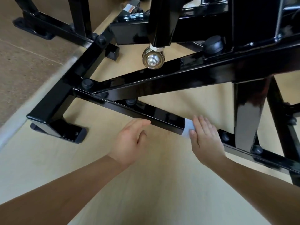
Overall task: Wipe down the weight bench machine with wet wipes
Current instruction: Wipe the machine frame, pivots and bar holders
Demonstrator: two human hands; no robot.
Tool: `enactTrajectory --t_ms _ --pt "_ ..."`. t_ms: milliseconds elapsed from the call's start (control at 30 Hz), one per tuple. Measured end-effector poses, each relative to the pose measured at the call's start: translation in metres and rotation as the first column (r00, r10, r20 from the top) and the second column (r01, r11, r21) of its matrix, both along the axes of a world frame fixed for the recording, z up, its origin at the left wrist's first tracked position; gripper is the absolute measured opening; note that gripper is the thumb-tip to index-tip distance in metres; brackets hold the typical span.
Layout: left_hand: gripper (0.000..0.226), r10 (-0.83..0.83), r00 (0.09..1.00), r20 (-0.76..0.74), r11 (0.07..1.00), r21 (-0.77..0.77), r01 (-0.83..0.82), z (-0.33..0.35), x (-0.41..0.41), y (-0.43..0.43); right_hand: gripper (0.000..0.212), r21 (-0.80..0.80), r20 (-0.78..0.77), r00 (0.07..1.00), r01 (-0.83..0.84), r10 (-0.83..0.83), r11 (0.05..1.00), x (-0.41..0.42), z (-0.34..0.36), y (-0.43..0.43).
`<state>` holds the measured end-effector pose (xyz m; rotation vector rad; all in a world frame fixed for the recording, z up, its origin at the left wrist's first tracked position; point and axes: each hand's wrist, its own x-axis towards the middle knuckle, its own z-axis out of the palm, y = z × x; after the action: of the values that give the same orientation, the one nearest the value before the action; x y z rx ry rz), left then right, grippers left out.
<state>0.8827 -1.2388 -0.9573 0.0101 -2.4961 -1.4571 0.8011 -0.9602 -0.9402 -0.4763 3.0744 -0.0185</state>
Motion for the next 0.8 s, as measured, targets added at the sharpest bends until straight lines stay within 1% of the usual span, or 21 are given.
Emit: enactTrajectory --t_ms 67,133,167,233,267,333,400,467,533,600,667,733,800 --pt "0.036 -0.006 0.999 0.053 1.0 0.025 0.004 -0.003 0.004 0.002 0.068 0.035 -0.006 0.999 0.036 -0.036 0.999 0.005 -0.001 0.011" --pt "0.039 -0.005 0.992 0.128 0.999 0.046 -0.001 -0.003 0.01 0.003 0.064 0.034 -0.032 0.999 0.04 -0.039 0.999 0.007 -0.003 -0.001" --pt "0.04 0.011 0.984 0.179 0.998 0.063 -0.022 -0.002 0.011 0.005 0.062 0.027 -0.044 0.999 -0.003 0.004 1.0 0.007 -0.004 -0.013" --pt "0.042 0.041 0.964 0.264 0.991 0.115 -0.074 -0.003 0.014 0.008 0.059 0.011 -0.032 0.981 -0.193 0.193 0.981 0.005 -0.006 -0.046" --pt "0.042 0.043 0.959 0.281 0.985 0.147 -0.088 -0.003 0.015 0.009 0.059 0.004 -0.018 0.961 -0.278 0.278 0.961 0.003 -0.006 -0.063" --pt "0.045 0.032 0.957 0.289 0.979 0.184 -0.089 -0.006 0.014 0.012 0.058 -0.031 0.003 0.944 -0.331 0.331 0.943 -0.006 -0.003 -0.083" --pt "0.043 0.023 0.947 0.32 0.978 0.189 -0.088 -0.005 0.009 0.013 0.059 -0.036 0.052 0.944 -0.325 0.327 0.945 -0.01 -0.001 -0.083" --pt "0.035 0.022 0.929 0.37 0.986 0.147 -0.081 -0.002 -0.002 0.012 0.06 -0.004 0.046 0.961 -0.272 0.272 0.962 -0.008 -0.003 -0.061" --pt "0.041 0.006 0.882 0.471 0.996 0.079 -0.049 0.001 -0.014 0.007 0.061 0.012 0.028 0.992 -0.126 0.126 0.992 -0.005 -0.002 -0.033" --pt "0.046 -0.008 0.828 0.56 0.999 0.035 -0.014 0.002 -0.023 0.004 0.064 0.026 0.011 1.0 0.01 -0.01 1.0 0.003 -0.001 -0.013" --pt "0.047 0.007 0.817 0.576 1.0 -0.025 0.009 -0.001 -0.027 0.004 0.066 0.029 0.004 0.997 0.081 -0.081 0.996 0.009 -0.001 -0.013" --pt "0.047 0.025 0.825 0.564 0.994 -0.098 0.037 -0.005 -0.028 0.006 0.065 0.002 -0.003 0.996 0.085 -0.085 0.996 0.014 -0.002 -0.025" --pt "0.047 -0.018 0.84 0.543 0.982 -0.147 0.116 -0.009 -0.028 0.011 0.062 -0.001 -0.034 0.998 -0.053 0.053 0.999 0.018 -0.004 -0.035"
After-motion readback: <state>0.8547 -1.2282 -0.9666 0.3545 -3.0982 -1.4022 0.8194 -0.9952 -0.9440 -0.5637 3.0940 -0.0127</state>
